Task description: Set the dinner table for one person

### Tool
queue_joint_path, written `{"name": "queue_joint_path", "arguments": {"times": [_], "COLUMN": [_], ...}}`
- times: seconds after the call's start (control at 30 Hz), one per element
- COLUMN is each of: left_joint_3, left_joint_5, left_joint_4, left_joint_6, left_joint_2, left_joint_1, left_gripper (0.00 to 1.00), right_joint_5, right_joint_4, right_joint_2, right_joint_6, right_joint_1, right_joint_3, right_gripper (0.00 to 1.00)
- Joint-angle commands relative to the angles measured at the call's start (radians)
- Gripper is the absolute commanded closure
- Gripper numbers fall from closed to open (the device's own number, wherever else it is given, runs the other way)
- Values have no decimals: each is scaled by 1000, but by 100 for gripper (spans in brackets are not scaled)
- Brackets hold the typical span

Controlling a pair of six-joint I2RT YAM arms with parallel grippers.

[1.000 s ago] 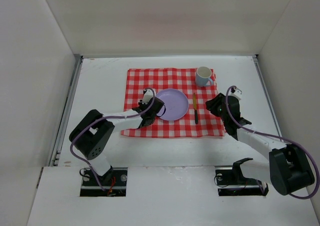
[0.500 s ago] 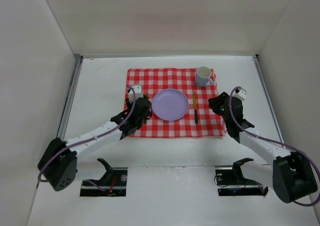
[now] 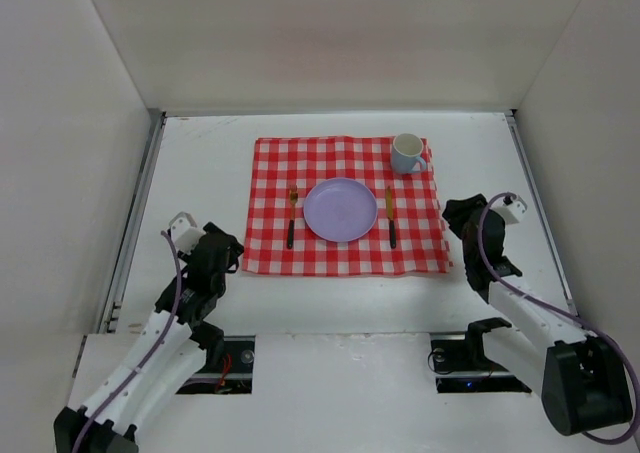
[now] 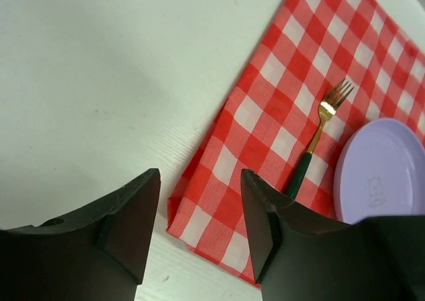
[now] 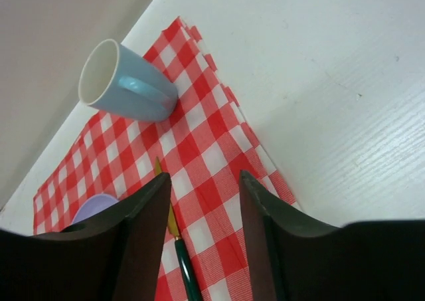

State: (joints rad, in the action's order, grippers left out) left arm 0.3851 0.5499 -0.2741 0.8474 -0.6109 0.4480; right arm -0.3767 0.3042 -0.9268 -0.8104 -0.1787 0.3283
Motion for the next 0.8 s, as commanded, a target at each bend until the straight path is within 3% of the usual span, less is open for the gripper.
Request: {"name": "queue_joint_path", "arguments": {"times": [0.0, 0.23, 0.77], "left_joint_3": [-12, -12, -25], "left_joint_5": [-57, -117, -146], "left_joint_4": [-123, -160, -33], "left_joint_6": [59, 84, 91], "left_joint_2": [72, 57, 2], "left_joint_1": [-48, -88, -156], "left_gripper": [49, 46, 46], "right_joint_5": [-36, -30, 22], "right_joint_4": [68, 73, 73], "right_joint_2": [-32, -67, -78], "right_joint_6": [-26, -35, -32], "right_joint_1": [5, 8, 3], "right_joint_3": [0, 5, 20], "right_gripper": [46, 44, 42]}}
